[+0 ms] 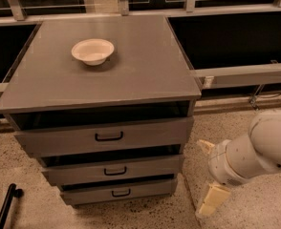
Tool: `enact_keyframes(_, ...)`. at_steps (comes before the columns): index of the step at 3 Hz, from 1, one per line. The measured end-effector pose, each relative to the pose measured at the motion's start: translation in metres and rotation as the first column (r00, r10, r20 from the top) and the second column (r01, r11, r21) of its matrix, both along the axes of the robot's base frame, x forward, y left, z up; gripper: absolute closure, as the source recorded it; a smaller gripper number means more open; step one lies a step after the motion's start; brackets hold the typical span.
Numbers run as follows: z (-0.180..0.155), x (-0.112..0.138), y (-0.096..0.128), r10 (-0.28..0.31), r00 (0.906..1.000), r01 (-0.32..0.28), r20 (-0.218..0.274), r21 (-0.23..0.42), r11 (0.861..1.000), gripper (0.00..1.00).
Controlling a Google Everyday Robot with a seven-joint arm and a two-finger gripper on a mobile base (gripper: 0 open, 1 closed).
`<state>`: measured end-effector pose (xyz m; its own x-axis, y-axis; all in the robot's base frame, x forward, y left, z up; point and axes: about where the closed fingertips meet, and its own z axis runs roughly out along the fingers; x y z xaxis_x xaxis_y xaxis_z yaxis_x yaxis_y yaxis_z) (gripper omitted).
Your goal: Open middle drawer
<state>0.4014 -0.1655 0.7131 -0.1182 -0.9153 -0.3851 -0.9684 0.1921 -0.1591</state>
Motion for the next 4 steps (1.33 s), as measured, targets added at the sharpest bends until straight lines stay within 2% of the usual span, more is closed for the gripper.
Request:
enact_keyframes(1, -0.016, 0.003, -0.003, 0.002, 1.0000, -0.002, -0.002, -0.003, 1.000, 0.00)
enact_keyframes(2, -0.061, 0.019, 0.004, 0.015, 0.9998, -0.015, 0.013, 0.045, 0.999, 0.00)
enact_keyframes(3, -0.090, 0.034, 0.011, 0.024, 0.9992, -0.027, 0.032, 0.087, 0.996, 0.00)
enact_keyframes(4, -0.152, 0.063, 0.057, 0.084, 0.9963, -0.086, 0.022, 0.150, 0.985, 0.00)
